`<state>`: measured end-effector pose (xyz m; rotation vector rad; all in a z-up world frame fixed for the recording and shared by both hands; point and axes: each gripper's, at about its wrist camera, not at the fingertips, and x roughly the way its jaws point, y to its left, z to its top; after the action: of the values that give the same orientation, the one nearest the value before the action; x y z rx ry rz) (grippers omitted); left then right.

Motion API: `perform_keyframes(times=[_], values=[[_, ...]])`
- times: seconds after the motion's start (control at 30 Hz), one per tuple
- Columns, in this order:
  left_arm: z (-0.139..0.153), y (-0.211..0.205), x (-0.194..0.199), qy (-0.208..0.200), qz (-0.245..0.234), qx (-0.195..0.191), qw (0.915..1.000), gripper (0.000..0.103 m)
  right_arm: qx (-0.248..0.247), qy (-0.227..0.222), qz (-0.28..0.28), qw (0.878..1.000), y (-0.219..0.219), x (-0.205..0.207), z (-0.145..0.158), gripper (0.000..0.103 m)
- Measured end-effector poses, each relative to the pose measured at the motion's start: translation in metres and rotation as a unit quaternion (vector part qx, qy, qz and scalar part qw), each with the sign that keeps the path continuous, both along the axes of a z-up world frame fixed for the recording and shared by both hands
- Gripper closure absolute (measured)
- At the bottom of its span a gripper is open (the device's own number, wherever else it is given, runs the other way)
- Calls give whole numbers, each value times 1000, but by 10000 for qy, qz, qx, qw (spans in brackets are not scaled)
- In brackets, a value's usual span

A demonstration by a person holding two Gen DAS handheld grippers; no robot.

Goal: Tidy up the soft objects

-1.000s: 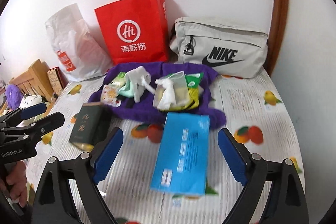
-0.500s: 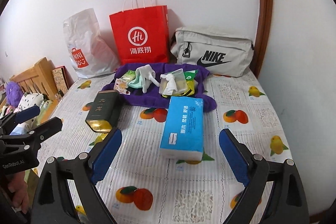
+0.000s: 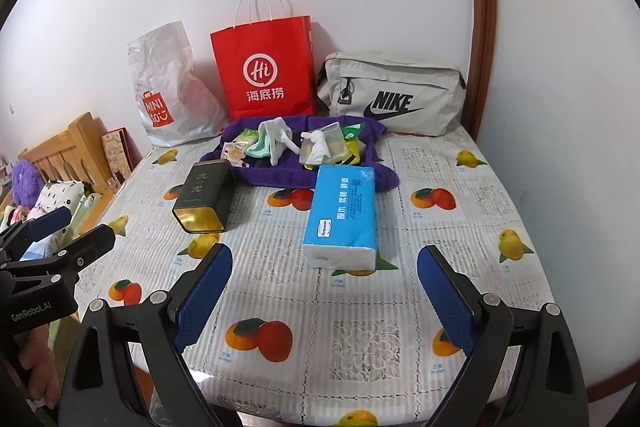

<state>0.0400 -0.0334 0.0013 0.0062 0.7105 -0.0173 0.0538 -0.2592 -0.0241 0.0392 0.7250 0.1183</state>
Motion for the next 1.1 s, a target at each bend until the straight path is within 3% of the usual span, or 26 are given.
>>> perform_keyframes(times=[1.1], values=[[2, 0, -14, 25, 0, 75, 10000, 9, -149, -98, 196, 9997, 20, -21, 3, 10]])
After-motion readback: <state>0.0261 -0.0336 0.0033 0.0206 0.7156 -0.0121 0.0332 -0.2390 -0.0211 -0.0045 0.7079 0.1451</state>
